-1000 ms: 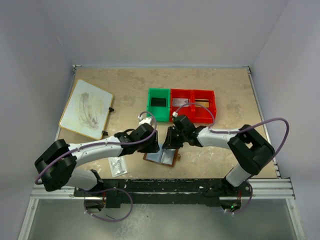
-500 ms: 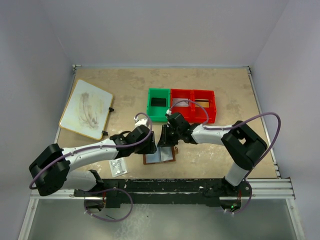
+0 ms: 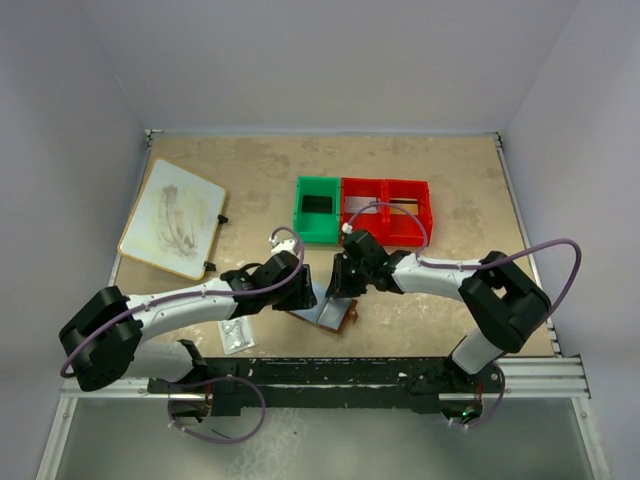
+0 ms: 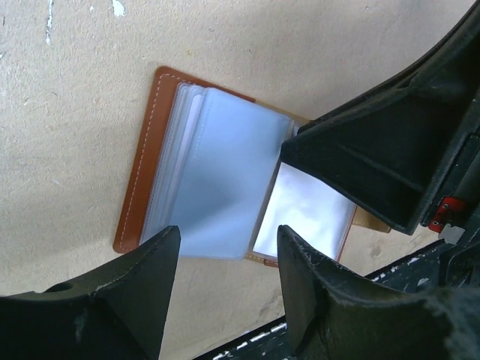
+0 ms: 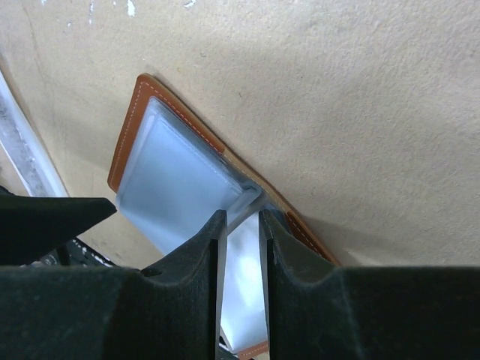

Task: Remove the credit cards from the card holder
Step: Adjust the card holder at the center of the board.

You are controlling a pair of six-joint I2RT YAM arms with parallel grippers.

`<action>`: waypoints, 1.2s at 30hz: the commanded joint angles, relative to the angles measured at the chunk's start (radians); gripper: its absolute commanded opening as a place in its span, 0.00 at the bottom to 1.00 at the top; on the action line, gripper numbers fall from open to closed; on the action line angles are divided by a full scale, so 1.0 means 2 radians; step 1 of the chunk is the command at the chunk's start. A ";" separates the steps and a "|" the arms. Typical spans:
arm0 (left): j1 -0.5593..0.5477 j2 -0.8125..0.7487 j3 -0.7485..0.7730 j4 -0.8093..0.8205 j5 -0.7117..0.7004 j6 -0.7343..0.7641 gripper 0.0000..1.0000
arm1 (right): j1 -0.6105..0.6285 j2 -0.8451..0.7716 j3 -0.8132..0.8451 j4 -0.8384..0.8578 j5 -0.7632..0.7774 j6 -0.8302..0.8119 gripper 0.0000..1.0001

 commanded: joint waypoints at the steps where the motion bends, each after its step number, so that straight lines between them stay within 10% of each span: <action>1: -0.002 0.000 -0.001 0.012 -0.005 -0.004 0.52 | 0.000 -0.011 -0.012 -0.016 0.015 -0.002 0.27; 36: -0.002 0.040 0.032 0.004 -0.007 0.035 0.52 | 0.000 0.013 -0.029 0.007 0.014 0.009 0.26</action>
